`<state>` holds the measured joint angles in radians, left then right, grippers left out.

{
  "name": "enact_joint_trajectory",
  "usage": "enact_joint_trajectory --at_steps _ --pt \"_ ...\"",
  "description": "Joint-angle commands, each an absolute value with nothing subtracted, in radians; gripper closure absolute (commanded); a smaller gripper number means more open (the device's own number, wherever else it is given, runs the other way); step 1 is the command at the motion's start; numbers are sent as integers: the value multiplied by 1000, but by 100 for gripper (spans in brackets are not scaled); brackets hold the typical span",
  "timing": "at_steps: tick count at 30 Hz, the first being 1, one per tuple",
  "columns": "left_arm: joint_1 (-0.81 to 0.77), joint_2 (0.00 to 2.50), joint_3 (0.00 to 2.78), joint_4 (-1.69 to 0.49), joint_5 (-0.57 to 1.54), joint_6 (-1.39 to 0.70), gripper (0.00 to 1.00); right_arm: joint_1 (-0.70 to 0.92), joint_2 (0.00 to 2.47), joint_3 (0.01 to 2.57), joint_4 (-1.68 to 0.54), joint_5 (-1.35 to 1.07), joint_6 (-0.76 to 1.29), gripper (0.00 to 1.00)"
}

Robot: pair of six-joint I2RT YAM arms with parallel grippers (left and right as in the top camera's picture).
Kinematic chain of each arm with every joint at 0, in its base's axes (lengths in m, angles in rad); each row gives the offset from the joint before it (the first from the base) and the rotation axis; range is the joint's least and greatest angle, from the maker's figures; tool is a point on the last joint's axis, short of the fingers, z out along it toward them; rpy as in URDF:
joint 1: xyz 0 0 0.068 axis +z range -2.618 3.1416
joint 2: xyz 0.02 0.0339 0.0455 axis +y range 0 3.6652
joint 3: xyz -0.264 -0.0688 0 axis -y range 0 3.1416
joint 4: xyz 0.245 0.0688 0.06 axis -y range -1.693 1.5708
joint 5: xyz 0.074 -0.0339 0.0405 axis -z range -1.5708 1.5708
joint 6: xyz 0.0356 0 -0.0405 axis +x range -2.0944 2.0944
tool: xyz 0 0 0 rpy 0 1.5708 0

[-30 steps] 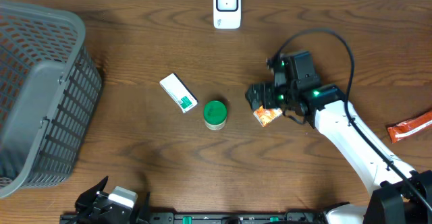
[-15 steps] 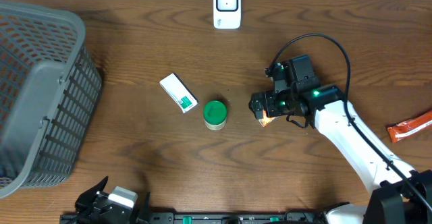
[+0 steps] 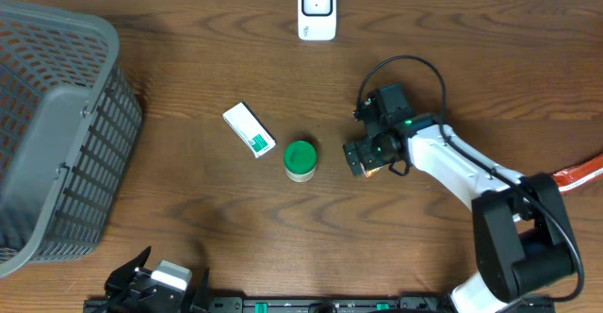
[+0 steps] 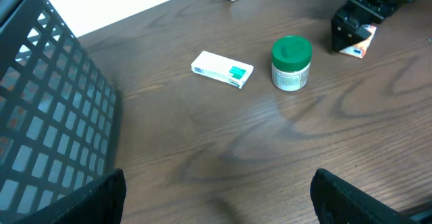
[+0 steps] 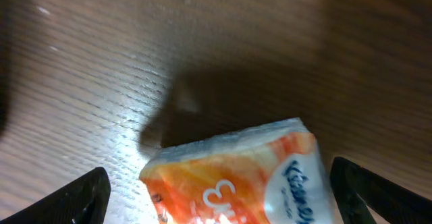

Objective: Scan the item barcode

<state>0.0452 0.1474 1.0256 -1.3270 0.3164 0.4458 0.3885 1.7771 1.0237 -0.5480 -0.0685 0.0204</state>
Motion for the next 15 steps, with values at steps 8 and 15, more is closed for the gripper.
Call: enact_joint_trajectory --at_steps 8,15 --pt "49 141 1030 -1324 332 451 13 395 1838 1026 -552 36 -35 1" --pt "49 141 1030 -1324 331 451 14 395 1838 1027 -549 36 -35 18"
